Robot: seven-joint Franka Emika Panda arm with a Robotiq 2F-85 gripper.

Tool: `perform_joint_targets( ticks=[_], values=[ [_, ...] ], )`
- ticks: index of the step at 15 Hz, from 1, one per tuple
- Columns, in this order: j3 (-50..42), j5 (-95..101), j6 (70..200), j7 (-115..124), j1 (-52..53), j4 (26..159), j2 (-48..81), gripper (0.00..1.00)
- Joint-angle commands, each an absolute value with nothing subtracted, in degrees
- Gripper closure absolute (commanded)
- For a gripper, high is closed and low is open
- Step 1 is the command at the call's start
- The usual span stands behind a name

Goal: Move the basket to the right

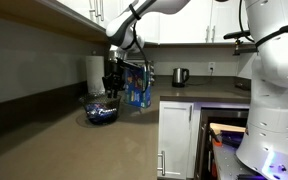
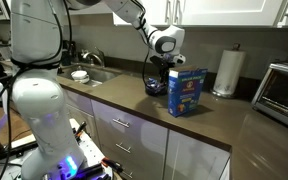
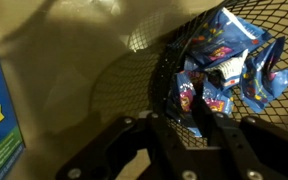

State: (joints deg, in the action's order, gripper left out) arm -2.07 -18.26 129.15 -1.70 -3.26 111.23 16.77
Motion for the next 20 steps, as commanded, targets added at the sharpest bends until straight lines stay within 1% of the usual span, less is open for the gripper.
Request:
perform_joint_targets(
  ticks=[1, 5, 6, 7, 10, 20],
  values=[
    [-1.5, -15.5, 127.0, 0.9, -2.4, 113.2, 13.4, 0.33],
    [-0.8, -12.1, 126.9, 2.4, -0.4, 116.5, 9.1, 0.07],
    [-0.5, -11.0, 126.9, 3.0, 0.2, 117.5, 7.8, 0.02],
    [-0.3, -9.7, 126.7, 3.7, 0.8, 118.4, 6.6, 0.00],
    [1.0, -8.5, 124.8, 4.2, 2.2, 121.2, 2.6, 0.00],
    [4.4, -9.3, 108.3, 2.7, 4.6, 122.8, -6.7, 0.00]
  ],
)
